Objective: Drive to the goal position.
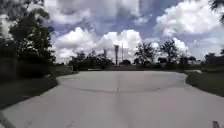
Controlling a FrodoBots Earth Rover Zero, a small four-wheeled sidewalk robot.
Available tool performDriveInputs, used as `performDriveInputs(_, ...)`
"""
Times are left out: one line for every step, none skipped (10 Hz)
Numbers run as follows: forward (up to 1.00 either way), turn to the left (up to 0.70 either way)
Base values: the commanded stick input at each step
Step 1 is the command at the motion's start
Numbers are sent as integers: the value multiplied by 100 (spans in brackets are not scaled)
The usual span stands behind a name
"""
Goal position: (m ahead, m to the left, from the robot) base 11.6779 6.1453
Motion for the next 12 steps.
performDriveInputs(100, 0)
performDriveInputs(100, 0)
performDriveInputs(100, 0)
performDriveInputs(100, 0)
performDriveInputs(100, 0)
performDriveInputs(100, 0)
performDriveInputs(100, 0)
performDriveInputs(100, 0)
performDriveInputs(100, 0)
performDriveInputs(100, 0)
performDriveInputs(100, 0)
performDriveInputs(100, 0)
